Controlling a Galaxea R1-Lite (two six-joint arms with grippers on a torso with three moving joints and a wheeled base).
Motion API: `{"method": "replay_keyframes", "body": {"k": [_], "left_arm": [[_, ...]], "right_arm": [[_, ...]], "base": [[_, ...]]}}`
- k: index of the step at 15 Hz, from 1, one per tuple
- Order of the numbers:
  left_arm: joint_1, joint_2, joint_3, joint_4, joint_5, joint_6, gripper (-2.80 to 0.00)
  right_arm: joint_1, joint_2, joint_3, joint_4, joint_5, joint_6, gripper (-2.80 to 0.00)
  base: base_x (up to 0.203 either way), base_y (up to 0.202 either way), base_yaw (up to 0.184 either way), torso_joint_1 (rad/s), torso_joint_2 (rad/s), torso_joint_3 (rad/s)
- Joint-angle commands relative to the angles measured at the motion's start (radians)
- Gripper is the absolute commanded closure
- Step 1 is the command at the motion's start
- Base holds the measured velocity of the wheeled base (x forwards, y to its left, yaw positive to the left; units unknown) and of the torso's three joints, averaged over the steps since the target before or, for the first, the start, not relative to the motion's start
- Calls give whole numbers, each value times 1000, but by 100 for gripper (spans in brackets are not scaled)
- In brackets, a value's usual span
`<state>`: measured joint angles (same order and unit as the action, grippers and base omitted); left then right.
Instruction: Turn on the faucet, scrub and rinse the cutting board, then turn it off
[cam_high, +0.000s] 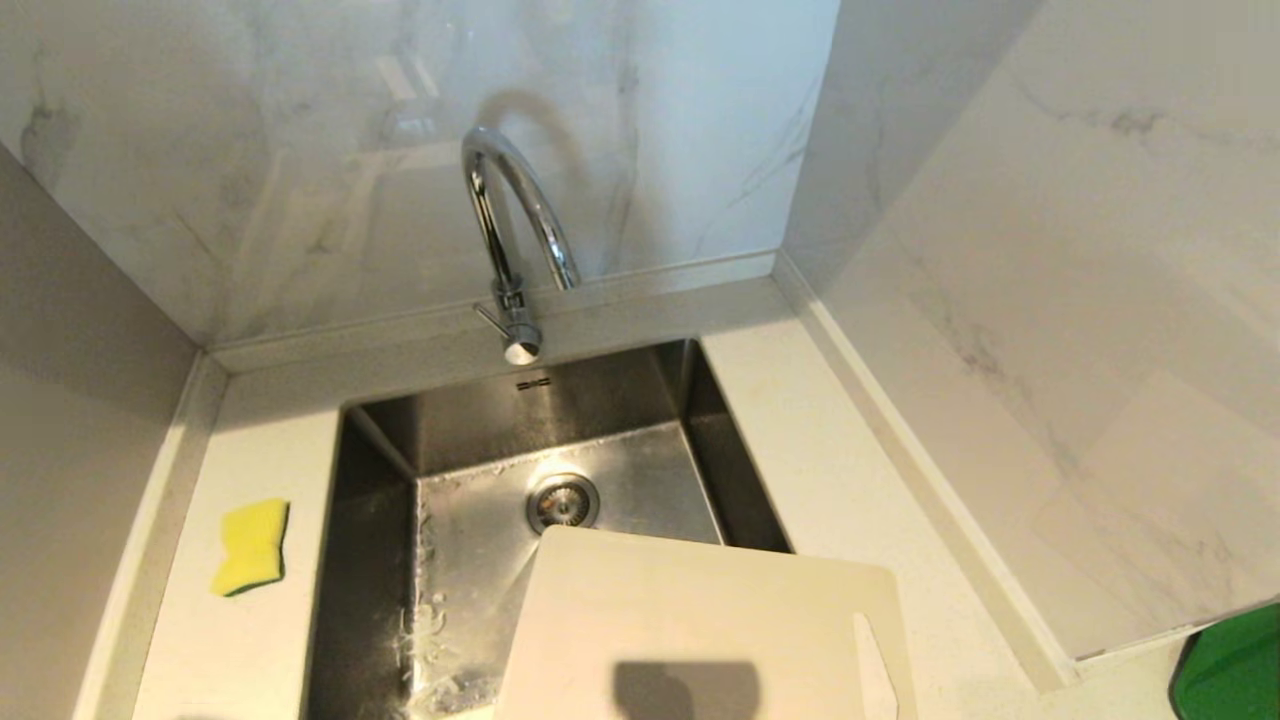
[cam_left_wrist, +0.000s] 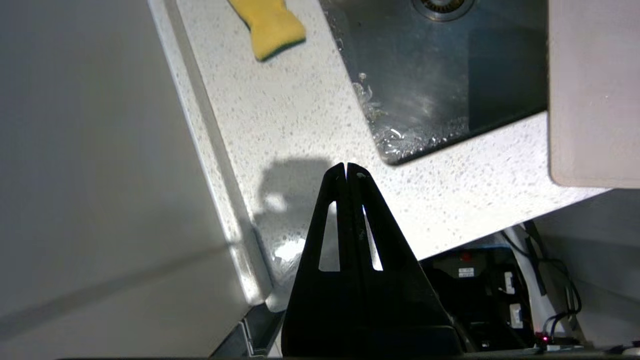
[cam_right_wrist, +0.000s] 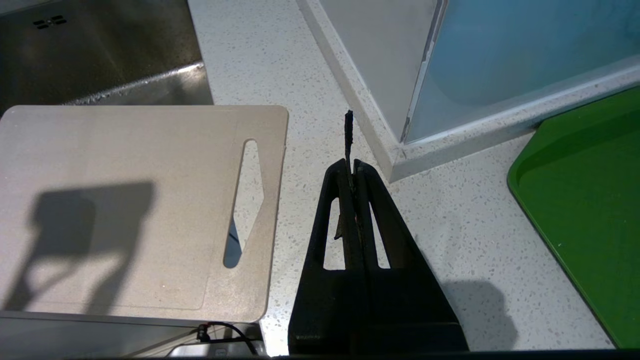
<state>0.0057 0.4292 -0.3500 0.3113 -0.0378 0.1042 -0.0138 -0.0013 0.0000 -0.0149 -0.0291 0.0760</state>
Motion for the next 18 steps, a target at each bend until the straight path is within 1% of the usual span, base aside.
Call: {"method": "replay_keyframes", "body": {"k": [1, 5, 9, 12, 16, 18], "left_arm": [[0, -89, 93, -22, -1, 1, 0], [0, -148, 172, -32, -1, 18, 0], [0, -170, 180, -32, -3, 10, 0], [-1, -168, 192, -46, -36, -51, 0], [-36, -170, 236, -112, -37, -46, 0], [-37, -172, 238, -112, -40, -47, 0]], "right_arm": [[0, 0, 2, 0, 0, 1, 0], [0, 0, 2, 0, 0, 1, 0], [0, 0, 2, 0, 0, 1, 0], [0, 0, 2, 0, 0, 1, 0], [0, 0, 2, 0, 0, 1, 0], [0, 0, 2, 0, 0, 1, 0]], "base": [[0, 0, 0, 0, 0, 0], [0, 0, 0, 0, 0, 0], [0, 0, 0, 0, 0, 0], [0, 0, 0, 0, 0, 0], [0, 0, 0, 0, 0, 0], [0, 0, 0, 0, 0, 0]]}}
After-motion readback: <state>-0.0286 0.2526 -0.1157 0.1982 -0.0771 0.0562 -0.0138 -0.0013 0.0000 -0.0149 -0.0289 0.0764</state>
